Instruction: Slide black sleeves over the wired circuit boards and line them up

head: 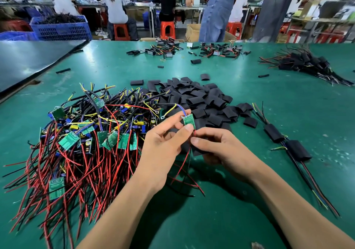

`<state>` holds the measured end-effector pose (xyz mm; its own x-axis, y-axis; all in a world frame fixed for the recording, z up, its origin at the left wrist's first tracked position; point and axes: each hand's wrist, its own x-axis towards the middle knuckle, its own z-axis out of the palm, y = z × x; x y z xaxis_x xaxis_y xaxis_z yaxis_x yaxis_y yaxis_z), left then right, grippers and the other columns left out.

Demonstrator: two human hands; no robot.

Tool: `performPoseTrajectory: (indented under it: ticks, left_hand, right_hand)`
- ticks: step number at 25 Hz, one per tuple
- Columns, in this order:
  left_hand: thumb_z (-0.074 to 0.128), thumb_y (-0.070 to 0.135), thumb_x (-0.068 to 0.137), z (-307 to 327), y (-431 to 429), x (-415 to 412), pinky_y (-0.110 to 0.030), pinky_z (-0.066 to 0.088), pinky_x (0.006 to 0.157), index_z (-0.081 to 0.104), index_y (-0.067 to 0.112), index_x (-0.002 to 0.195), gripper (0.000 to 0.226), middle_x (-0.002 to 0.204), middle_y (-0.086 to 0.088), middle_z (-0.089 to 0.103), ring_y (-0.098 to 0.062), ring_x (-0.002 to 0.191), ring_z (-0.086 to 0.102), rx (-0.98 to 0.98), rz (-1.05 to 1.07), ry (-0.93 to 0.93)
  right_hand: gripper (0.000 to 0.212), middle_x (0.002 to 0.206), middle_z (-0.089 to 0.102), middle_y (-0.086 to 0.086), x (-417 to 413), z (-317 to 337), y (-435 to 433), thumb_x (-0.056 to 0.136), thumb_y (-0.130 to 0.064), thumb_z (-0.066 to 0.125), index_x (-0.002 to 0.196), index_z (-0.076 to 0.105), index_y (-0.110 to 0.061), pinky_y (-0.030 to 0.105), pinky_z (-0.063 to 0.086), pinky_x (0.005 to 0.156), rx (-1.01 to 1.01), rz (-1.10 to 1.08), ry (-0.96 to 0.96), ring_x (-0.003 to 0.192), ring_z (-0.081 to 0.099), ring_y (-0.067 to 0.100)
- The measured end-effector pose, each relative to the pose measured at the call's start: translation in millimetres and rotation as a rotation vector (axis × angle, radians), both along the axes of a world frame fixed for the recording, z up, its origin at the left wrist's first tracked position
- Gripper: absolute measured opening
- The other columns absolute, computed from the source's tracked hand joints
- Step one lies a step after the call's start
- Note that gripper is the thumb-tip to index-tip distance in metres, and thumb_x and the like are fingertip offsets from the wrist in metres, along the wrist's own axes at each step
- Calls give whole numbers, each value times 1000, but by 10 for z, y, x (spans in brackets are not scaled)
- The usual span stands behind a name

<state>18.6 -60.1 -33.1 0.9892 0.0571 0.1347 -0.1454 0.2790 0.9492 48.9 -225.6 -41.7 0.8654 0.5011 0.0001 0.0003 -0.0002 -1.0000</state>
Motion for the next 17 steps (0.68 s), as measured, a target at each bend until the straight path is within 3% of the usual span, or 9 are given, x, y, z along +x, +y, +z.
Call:
performPoseTrajectory:
  ticks: [2,4,7,8,10,14,17]
  left_hand:
    - [73,9,82,10,3,-12,-21,27,53,74,28,115,38,88,-5,48,-22,71,30,-27,-55,21]
    - [74,9,75,14,16,-17,-20,32,51,73,26,118,47,87,-3,57,-13,63,39,-104,-164,40]
    - [71,13,75,18,29,-10,-21,36,50,77,20,106,32,81,-6,63,-12,54,44,-102,-162,72]
    - [71,17,77,19,40,-2,-20,34,48,78,18,97,22,77,-6,62,-12,50,43,-83,-125,95]
    - [70,28,80,18,69,14,-19,28,41,74,17,82,12,69,-5,58,-11,41,39,-72,-128,175]
    - [65,69,68,40,143,19,-13,27,33,65,18,63,51,53,-2,56,-10,28,40,-101,-382,423]
    - [59,82,64,24,197,39,-14,31,32,68,14,62,69,51,-2,59,-12,30,49,-91,-562,532]
  right_hand:
    - [5,66,51,2,-4,15,8,85,-26,70,85,72,-22,18,25,46,58,-70,7,53,30,12]
    - [6,67,53,5,-16,49,-21,87,-23,68,87,72,-19,18,27,47,145,-123,-48,54,32,15]
    - [11,81,69,-8,-56,114,-56,91,-20,68,95,77,-24,16,46,65,-37,-252,-452,69,59,11]
    - [11,83,69,-11,-64,123,-51,91,-19,69,97,78,-23,14,45,71,-123,-311,-609,74,62,6]
    - [12,77,59,-14,-90,131,-25,90,-16,71,100,78,-15,14,40,67,-242,-389,-865,70,56,5]
    - [13,80,53,-3,-144,127,-32,96,-17,67,105,76,-18,36,46,54,-441,-329,-1155,61,50,18]
    - [16,83,57,-1,-164,155,-62,97,-18,64,108,75,-21,37,47,50,-552,-292,-1278,58,50,22]
